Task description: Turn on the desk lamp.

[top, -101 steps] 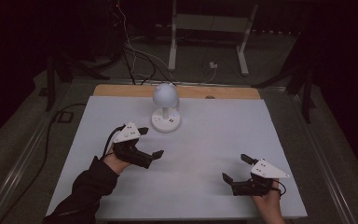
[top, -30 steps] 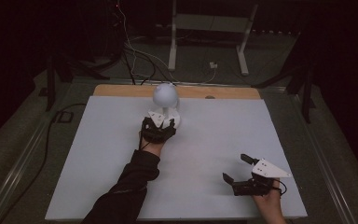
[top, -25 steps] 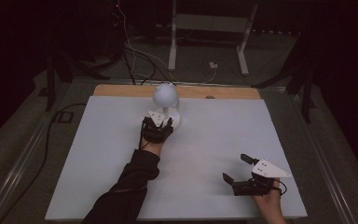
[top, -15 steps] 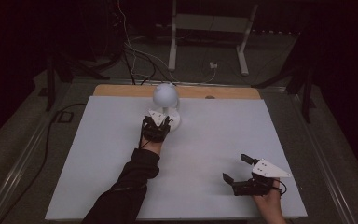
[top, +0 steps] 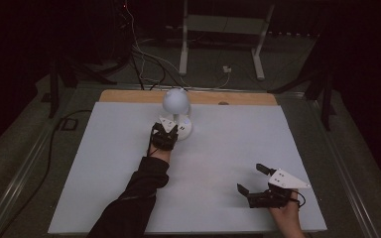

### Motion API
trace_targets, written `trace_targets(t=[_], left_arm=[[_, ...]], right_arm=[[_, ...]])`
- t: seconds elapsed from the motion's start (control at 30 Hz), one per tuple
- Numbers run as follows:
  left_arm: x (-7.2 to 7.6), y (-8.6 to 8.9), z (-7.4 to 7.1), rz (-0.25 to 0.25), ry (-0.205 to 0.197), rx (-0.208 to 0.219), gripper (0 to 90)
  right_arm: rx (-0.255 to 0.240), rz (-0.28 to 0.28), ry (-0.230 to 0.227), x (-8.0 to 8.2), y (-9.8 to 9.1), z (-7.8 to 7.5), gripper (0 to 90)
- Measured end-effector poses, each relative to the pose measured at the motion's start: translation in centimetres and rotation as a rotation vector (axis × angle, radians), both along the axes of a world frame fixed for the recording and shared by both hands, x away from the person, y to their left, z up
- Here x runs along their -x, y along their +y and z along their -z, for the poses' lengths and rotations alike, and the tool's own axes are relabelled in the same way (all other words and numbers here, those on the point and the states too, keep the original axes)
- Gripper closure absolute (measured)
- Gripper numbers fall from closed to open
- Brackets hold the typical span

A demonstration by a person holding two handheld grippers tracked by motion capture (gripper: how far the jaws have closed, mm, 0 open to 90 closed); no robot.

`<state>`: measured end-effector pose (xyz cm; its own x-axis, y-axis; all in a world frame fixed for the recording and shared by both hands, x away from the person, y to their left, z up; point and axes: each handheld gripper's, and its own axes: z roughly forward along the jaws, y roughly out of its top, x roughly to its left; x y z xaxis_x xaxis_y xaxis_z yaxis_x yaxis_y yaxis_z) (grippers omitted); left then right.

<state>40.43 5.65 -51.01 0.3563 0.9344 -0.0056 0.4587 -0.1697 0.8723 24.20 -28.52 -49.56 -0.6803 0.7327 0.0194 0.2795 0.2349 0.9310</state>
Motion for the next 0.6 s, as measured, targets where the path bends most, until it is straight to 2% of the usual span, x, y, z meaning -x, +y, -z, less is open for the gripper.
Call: trace_targets(t=[0.13,0.4,0.6], left_arm=[[-0.23,0.16,0.24,0.024,0.007,0.026,90.0],[-0.29,-0.23,0.77,0.033,0.013,0.003,90.0],[-0.34,-0.22,1.00,0.036,0.014,0.003,90.0]], right_arm=[[-0.001,-0.002,0.004,-0.01,0.01,0.02,0.0],[0.000,-0.004,0.003,0.01,-0.02,0.02,0.0],[0.001,-0.005,0.002,0.02,-0.01,0.00,0.0]])
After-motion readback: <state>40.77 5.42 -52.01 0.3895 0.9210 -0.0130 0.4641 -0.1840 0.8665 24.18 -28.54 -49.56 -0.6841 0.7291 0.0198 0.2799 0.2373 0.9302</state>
